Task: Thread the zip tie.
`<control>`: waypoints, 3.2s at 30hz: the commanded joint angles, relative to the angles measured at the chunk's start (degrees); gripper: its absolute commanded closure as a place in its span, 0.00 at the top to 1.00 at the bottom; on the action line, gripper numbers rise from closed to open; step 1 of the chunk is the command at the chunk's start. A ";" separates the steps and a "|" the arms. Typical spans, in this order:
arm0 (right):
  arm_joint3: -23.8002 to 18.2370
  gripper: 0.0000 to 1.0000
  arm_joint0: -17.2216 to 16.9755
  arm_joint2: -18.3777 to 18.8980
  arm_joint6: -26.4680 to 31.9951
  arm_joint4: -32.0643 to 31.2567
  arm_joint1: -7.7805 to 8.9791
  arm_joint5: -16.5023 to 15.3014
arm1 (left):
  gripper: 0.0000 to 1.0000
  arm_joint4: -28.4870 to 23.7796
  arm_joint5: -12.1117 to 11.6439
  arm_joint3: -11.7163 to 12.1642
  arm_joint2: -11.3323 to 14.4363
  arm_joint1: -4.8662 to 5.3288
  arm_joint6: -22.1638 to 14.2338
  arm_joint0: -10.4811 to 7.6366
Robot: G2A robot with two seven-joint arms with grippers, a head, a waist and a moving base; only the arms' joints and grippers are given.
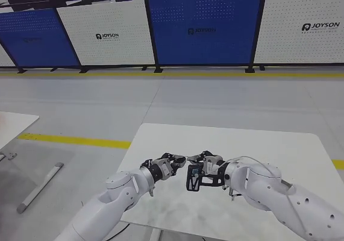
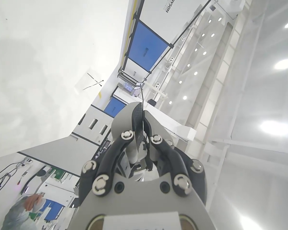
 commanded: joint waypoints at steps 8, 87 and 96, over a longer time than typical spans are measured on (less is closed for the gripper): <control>0.00 0.00 0.00 0.00 0.00 0.00 0.00 0.00 | 0.36 0.40 0.08 0.02 -0.20 -0.46 -0.04 0.11; 20.92 1.00 -8.51 20.62 30.23 94.73 0.37 0.00 | 0.00 42.41 -19.86 2.61 7.56 -3.03 9.14 2.84; 22.48 1.00 -10.02 20.94 33.85 101.89 0.09 0.00 | 0.00 42.41 -19.86 2.61 7.56 -3.03 9.14 2.84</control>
